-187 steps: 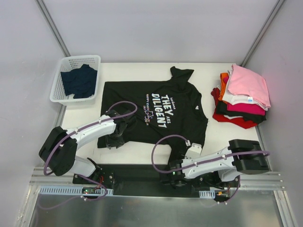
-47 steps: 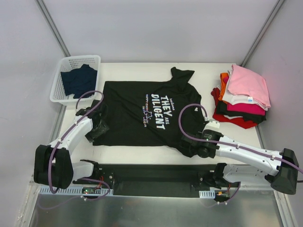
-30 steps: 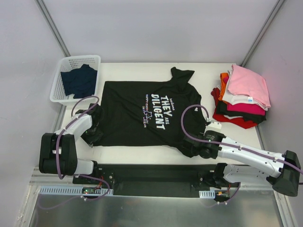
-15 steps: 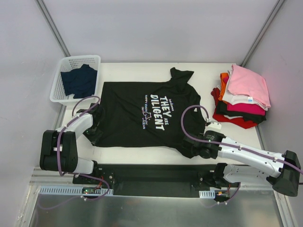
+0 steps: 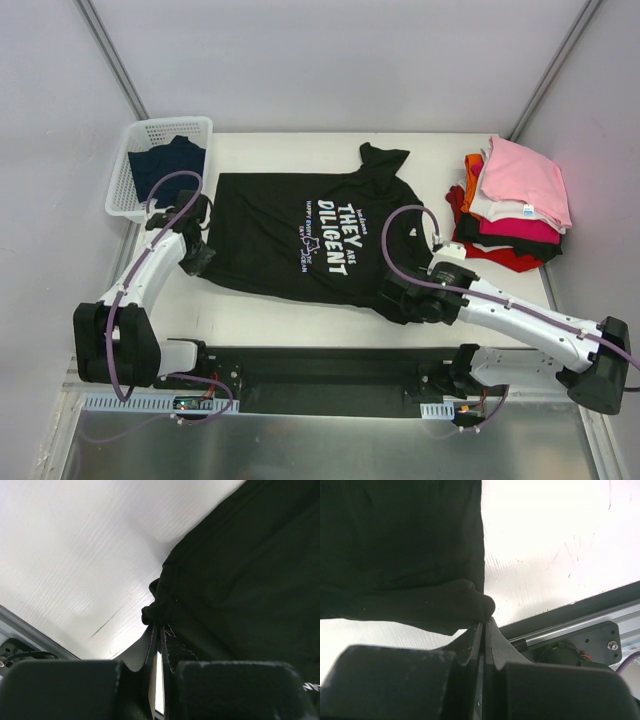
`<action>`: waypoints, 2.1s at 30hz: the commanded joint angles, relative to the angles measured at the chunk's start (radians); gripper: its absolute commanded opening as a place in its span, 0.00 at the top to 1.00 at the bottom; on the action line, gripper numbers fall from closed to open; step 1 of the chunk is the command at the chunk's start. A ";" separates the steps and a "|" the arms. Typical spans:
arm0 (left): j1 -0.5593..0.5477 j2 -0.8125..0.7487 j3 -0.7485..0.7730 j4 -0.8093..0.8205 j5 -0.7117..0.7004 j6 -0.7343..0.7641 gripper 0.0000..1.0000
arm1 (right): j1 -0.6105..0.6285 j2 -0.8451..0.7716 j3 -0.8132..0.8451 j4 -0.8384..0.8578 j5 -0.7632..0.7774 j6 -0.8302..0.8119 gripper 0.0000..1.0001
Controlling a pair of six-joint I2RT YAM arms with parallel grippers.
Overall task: Fold and stack the t-shirts
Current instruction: Grap the side of the flattened tshirt closest away from the robot with both arms, then fold the flattened tshirt in 1/3 of the way
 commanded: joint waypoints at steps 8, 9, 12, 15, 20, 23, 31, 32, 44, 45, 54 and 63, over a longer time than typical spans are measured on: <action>-0.087 0.067 0.227 -0.123 0.001 0.044 1.00 | -0.221 0.070 0.130 0.029 0.051 -0.302 0.99; -0.093 0.084 0.239 -0.126 -0.001 0.041 1.00 | -0.243 0.079 0.139 0.064 0.044 -0.331 0.99; -0.118 0.125 0.292 -0.138 -0.011 0.038 1.00 | -0.331 0.136 0.182 0.136 0.007 -0.449 0.99; -0.135 0.177 0.347 -0.149 -0.022 0.043 1.00 | -0.410 0.187 0.230 0.210 -0.053 -0.552 0.99; -0.145 0.280 0.442 -0.160 -0.045 0.050 1.00 | -0.519 0.266 0.297 0.286 -0.111 -0.652 0.99; -0.145 0.335 0.490 -0.166 -0.068 0.057 1.00 | -0.568 0.317 0.331 0.310 -0.140 -0.701 0.99; -0.144 0.464 0.597 -0.206 -0.154 0.053 1.00 | -0.697 0.421 0.400 0.379 -0.216 -0.810 0.99; -0.142 0.487 0.605 -0.209 -0.156 0.052 1.00 | -0.708 0.431 0.408 0.384 -0.222 -0.821 0.99; -0.115 0.598 0.688 -0.226 -0.166 0.046 1.00 | -0.805 0.596 0.525 0.460 -0.380 -0.933 0.99; -0.113 0.604 0.695 -0.227 -0.166 0.044 1.00 | -0.806 0.621 0.541 0.464 -0.386 -0.939 0.99; -0.107 0.639 0.707 -0.249 -0.182 0.027 1.00 | -0.826 0.724 0.597 0.485 -0.461 -0.951 0.99; -0.109 0.664 0.746 -0.253 -0.151 0.020 0.90 | -0.846 0.765 0.621 0.503 -0.533 -0.965 0.51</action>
